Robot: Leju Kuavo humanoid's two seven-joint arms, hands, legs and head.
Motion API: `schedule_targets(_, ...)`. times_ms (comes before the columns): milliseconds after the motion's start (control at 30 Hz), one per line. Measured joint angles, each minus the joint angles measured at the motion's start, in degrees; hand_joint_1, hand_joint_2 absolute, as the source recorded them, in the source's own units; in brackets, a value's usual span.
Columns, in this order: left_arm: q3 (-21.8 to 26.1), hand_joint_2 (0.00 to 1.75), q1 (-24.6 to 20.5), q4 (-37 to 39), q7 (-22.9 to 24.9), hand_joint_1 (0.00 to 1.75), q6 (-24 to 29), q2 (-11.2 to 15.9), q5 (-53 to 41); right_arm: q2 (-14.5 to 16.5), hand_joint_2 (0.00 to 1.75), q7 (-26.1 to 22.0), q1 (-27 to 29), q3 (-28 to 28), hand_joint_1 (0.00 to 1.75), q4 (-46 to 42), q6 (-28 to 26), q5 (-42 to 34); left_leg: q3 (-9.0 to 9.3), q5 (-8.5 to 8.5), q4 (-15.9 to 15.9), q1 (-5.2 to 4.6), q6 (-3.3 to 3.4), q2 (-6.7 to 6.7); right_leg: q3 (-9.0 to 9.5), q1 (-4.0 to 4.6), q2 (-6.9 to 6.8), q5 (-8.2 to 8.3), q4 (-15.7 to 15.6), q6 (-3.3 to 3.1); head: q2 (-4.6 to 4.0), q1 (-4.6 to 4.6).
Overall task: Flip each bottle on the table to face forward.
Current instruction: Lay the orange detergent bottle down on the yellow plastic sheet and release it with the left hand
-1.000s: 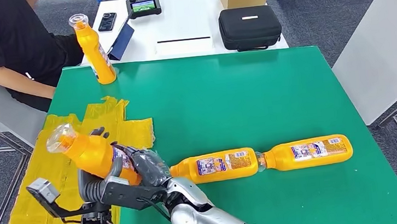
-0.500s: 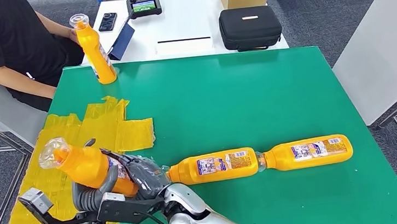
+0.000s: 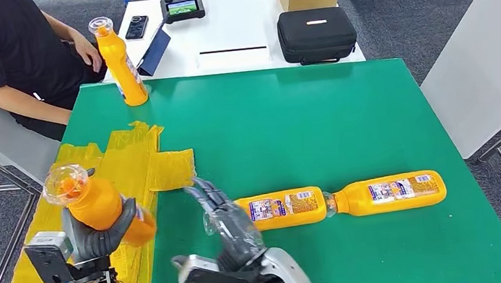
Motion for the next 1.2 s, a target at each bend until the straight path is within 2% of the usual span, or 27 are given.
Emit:
schedule_targets(133, -0.45, 1.75, -1.03, 2.51, -0.94, 1.75, 14.98, 0.83, -14.70, -2.77, 0.00, -0.41, 3.15, -3.01, 0.00, -5.66, 0.33, -0.56, 0.01, 0.00, 0.00, 0.00, 0.00, -0.01, 0.01, 0.00, 0.00, 0.00, 0.00, 0.00, 0.00, 0.02)
schedule_targets(233, -1.69, 1.75, -1.81, 4.26, -0.17, 1.75, 21.98, 1.22, -21.71, -4.29, 0.00, -0.54, 4.57, -4.17, 0.00, -8.10, 0.50, -0.73, 0.01, 0.01, 0.00, 0.00, 0.00, -0.01, 0.03, 0.00, 0.00, 0.01, 0.00, 0.01, 0.00, 0.01)
schedule_targets(300, -2.83, 1.75, -2.42, 5.88, 2.35, 1.75, 27.26, 1.58, -28.90, -5.14, 0.87, -0.51, 4.96, -4.64, 0.00, -9.21, 0.70, -0.68, 0.01, 0.01, 0.00, -0.01, 0.00, 0.00, 0.03, -0.01, 0.00, 0.01, 0.00, 0.01, 0.00, 0.00)
schedule_targets(367, -3.94, 1.75, -3.22, 8.24, 5.93, 1.75, 33.06, 1.94, -41.08, -6.24, 1.75, -0.03, 5.02, -4.94, 0.00, -10.09, 1.15, 0.08, 0.01, 0.01, 0.00, -0.01, 0.01, -0.01, 0.05, -0.01, -0.03, 0.01, 0.00, 0.01, 0.00, 0.00)
schedule_targets(433, -4.01, 1.75, -4.07, 11.19, 7.77, 1.75, 35.34, 2.08, -52.11, -7.56, 1.75, 1.33, 4.87, -5.26, 0.00, -10.69, 1.47, 2.36, 0.01, 0.01, 0.00, -0.02, 0.01, -0.03, 0.07, -0.01, -0.05, 0.02, 0.00, 0.02, 0.00, 0.01)
schedule_targets(533, -2.75, 1.75, -5.14, 16.16, 7.93, 1.75, 35.67, 2.01, -60.03, -9.30, 1.75, 3.38, 4.33, -5.92, 0.00, -11.00, 2.50, 5.42, 0.02, 0.01, 0.00, -0.03, 0.01, 0.03, 0.06, -0.02, -0.02, 0.03, 0.00, 0.03, 0.00, 0.01)
schedule_targets(833, -0.54, 1.75, -7.38, 25.45, 8.94, 1.75, 35.71, 1.72, -64.07, -11.66, 1.75, 6.17, 2.20, -6.66, 0.00, -10.92, 5.68, 7.94, 0.01, 0.01, 0.00, -0.04, 0.01, 0.02, 0.05, 0.00, -0.03, 0.04, 0.01, 0.04, 0.00, -0.01)
schedule_targets(967, -0.57, 0.00, -9.49, 30.95, 7.43, 0.00, 35.71, 1.50, -60.66, -12.62, 1.75, 10.84, 0.53, -6.66, 0.00, -10.14, 8.05, 14.46, 0.01, 0.02, 0.00, -0.04, 0.02, 0.00, 0.07, -0.01, -0.05, 0.04, 0.01, 0.04, 0.00, 0.01)
schedule_targets(1067, -0.49, 0.00, -11.43, 35.73, 4.87, 0.00, 35.71, 1.47, -56.83, -12.98, 1.75, 14.01, -0.57, -6.66, 0.00, -8.73, 10.50, 18.66, 0.02, 0.03, 0.00, -0.04, 0.03, -0.05, 0.09, -0.02, -0.05, 0.04, 0.01, 0.04, 0.00, 0.01)
schedule_targets(1200, -0.40, 0.00, -13.57, 40.90, 4.76, 0.00, 35.71, 1.45, -55.59, -12.87, 1.75, 15.56, -1.51, -6.66, 0.00, -7.05, 12.36, 19.98, 0.02, 0.04, 0.01, -0.04, 0.03, -0.09, 0.08, -0.02, -0.06, 0.05, 0.01, 0.05, 0.00, -0.01)
